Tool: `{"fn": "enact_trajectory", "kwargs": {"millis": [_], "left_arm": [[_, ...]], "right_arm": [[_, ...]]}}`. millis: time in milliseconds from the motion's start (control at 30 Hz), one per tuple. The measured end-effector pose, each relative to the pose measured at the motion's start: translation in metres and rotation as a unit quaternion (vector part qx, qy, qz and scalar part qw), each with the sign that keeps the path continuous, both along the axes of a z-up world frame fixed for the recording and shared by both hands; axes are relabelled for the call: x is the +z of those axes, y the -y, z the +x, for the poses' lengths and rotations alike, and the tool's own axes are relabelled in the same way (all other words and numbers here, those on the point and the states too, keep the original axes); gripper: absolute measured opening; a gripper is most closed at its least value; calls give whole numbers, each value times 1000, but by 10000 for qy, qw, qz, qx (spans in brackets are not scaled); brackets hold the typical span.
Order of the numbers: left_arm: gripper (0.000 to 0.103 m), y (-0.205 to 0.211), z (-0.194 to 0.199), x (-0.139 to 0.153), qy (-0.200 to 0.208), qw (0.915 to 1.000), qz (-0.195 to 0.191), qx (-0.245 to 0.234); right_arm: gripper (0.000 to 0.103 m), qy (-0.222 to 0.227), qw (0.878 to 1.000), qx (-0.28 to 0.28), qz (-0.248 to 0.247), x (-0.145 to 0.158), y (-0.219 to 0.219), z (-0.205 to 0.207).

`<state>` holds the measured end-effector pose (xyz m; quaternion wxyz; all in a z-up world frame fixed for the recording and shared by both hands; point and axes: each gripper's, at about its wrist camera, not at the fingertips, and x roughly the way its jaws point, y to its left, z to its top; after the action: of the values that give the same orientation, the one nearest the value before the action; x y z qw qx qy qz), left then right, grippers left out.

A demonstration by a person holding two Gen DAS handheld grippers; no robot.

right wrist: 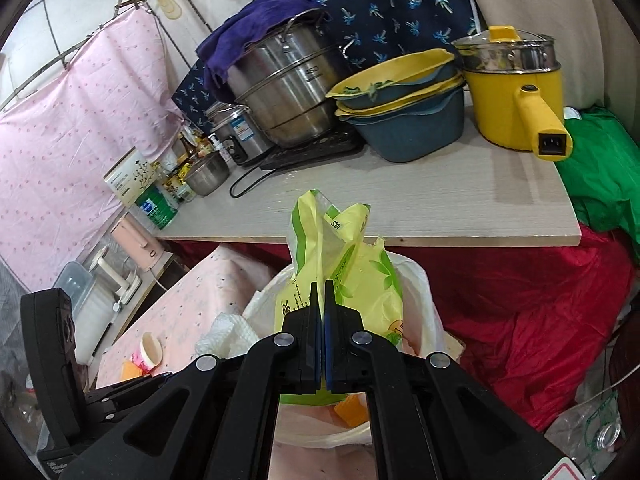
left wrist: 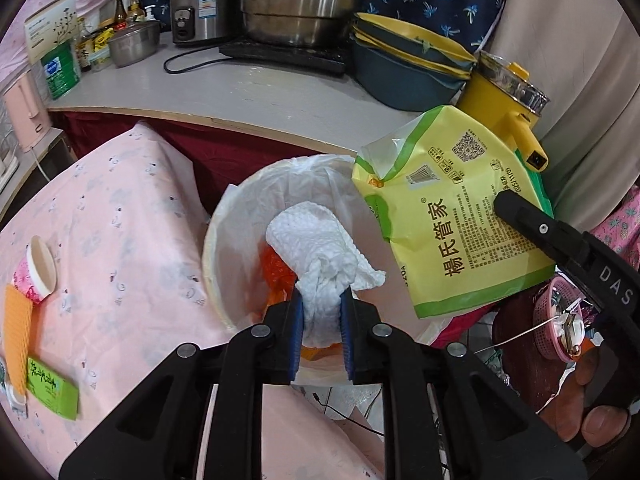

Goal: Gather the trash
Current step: 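Carry the tissue and yellow-green bag over the white trash bin, then open the left tool to drop the tissue while the right tool drops the bag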

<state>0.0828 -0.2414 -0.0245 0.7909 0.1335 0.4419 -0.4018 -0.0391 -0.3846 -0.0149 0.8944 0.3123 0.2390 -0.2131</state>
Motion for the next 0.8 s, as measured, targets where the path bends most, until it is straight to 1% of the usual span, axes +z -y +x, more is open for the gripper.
{"fn": "enact_trajectory", "kwargs": {"millis": [133,233,300,367,433,567,600,633,700,800], "left_arm": [[20,8,0,-6,15,10000,43,-14],[33,10,1,-7,90,9999,71,24],[36,10,2,-6,112,9999,59,58],[45,9,4,-4,142,9998,39,110],[51,7,5,-2,182,9997,18,163],[52,5,7,0,198,9996,-11,202],[53,5,7,0,204,9996,-11,213],[54,5,7,0,209,9995,-16,224],[55,4,7,1,221,9994,-29,248],[58,1,8,2,242,9993,-41,285]], "right_arm": [[2,-43,10000,-24,49,-6,7,1],[2,-66,10000,1,71,-10,9,3],[2,-73,9999,24,83,-12,8,6],[2,-80,9999,48,94,-13,8,9],[2,-81,9999,86,110,-14,6,12],[3,-93,9997,174,108,-14,3,18],[5,-97,9997,198,104,-14,1,20],[9,-96,9997,218,107,-14,0,21],[9,-87,9996,237,105,-14,-2,23],[13,-87,9996,243,106,-12,-4,24]]}}
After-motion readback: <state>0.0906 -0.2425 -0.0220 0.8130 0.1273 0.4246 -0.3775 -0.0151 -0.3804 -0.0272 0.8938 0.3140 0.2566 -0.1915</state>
